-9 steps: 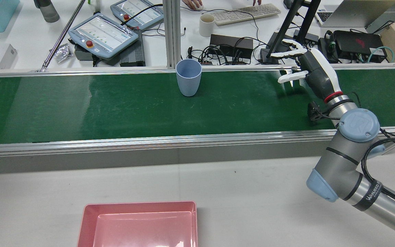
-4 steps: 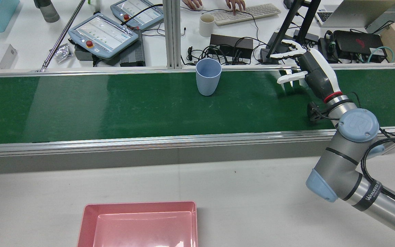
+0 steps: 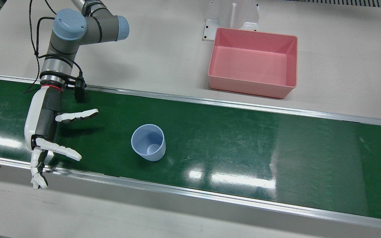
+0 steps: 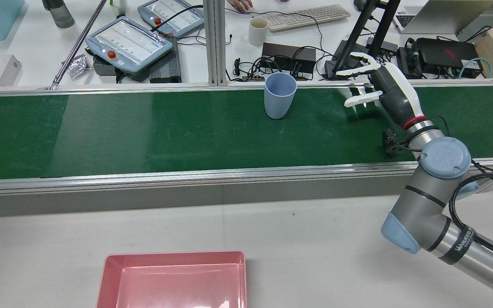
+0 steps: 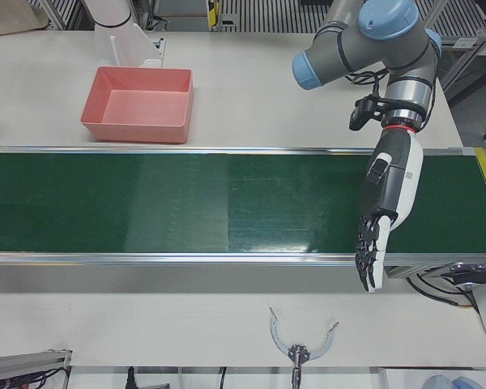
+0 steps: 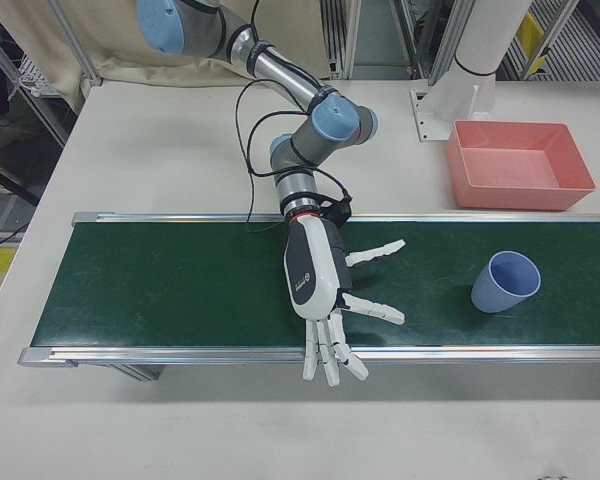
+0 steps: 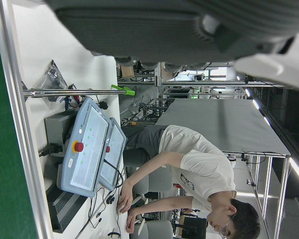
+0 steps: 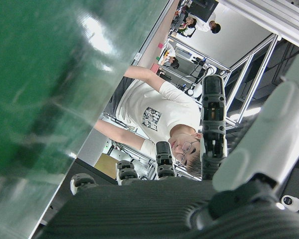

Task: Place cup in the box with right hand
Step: 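Position the open right hand on the conveyor in the blue cup's path, then close the right hand fingers around the blue cup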

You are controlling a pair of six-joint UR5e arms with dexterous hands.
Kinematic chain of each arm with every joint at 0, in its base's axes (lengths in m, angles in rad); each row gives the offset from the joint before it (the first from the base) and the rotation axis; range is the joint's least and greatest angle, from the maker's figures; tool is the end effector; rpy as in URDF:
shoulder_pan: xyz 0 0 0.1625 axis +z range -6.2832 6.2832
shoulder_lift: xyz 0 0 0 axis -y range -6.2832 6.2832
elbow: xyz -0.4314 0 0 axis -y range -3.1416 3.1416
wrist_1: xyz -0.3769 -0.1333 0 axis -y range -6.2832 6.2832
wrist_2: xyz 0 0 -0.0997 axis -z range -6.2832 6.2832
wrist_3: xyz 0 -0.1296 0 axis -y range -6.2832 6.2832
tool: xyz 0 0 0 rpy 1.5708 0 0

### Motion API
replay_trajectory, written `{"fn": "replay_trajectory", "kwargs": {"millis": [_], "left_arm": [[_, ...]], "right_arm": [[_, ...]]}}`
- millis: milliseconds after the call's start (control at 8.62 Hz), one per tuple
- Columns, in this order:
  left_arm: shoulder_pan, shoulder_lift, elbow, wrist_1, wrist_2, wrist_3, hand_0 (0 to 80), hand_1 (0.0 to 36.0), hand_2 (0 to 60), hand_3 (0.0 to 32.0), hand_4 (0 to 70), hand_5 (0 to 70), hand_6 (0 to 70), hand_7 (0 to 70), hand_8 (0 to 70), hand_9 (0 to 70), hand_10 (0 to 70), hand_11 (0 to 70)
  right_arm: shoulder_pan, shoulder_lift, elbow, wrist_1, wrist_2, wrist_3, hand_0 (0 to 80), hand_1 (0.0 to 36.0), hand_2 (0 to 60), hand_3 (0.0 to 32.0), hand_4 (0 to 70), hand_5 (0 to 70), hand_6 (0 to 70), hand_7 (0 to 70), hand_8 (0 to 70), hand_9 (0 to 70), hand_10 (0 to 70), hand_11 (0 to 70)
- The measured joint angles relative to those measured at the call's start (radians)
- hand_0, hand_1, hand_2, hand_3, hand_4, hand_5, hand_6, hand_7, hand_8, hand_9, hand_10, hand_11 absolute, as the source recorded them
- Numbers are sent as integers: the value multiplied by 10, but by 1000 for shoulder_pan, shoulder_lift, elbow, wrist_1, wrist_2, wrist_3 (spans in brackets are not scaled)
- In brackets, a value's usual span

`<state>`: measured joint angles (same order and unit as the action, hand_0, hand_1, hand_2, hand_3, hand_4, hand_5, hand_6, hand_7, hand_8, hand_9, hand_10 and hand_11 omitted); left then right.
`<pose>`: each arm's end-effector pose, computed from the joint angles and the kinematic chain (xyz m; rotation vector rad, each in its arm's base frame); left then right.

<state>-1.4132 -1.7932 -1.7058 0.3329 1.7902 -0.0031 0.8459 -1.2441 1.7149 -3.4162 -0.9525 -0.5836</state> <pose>-0.0132 -0.5865 0.5480 -0.3870 2.0406 -1.9915 -0.2401 -0.5854 0.4773 0.3970 -2.1126 1.7585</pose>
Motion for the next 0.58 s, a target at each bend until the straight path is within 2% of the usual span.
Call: {"fn": "replay_trajectory", "kwargs": {"millis": [580], "left_arm": [[0,0,0,0,0,0,0,0,0,0,0,0,0,0,0,0,0,0]], "right_arm": [[-2,9,-3,0,2,-30,460,0,0,212,492,0,16,256,23,83,0,0]]}}
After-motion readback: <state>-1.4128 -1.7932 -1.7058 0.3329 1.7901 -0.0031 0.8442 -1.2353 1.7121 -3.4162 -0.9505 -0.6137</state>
